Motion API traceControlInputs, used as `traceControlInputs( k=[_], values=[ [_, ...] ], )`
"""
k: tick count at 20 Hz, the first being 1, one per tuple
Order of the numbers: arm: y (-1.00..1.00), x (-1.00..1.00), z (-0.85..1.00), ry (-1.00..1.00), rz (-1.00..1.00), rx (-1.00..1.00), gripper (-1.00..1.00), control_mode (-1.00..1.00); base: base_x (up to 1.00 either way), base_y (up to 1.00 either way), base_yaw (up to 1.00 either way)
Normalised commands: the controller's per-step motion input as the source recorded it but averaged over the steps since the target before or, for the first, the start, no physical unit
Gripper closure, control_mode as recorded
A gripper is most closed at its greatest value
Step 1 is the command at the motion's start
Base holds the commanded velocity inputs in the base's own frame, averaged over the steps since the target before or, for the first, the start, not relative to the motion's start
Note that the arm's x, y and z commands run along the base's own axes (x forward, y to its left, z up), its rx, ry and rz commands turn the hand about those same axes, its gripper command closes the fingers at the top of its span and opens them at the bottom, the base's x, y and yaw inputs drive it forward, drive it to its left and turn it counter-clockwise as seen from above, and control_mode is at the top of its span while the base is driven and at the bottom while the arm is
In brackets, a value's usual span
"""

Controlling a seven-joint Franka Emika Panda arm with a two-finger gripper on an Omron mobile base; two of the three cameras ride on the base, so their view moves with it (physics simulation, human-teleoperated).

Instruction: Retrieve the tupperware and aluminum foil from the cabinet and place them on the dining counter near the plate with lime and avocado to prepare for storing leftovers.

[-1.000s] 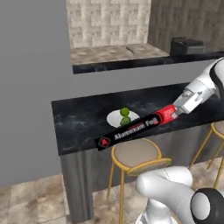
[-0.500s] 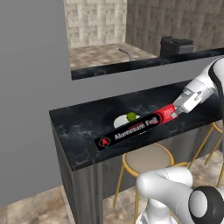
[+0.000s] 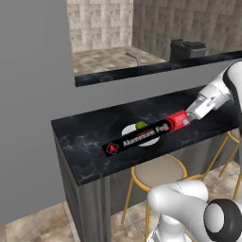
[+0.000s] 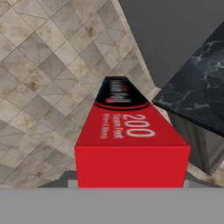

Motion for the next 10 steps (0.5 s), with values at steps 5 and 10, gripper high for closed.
traceControlInputs(
  k=[5,10],
  values=[
    [-0.03,0.39,-0.06,0.0,-0.16,0.0,1.0,-1.0,0.0,0.0,0.0],
    [-0.42,0.29,-0.13,-0.06,-0.24,0.0,1.0,-1.0,0.0,0.0,0.0]
  ],
)
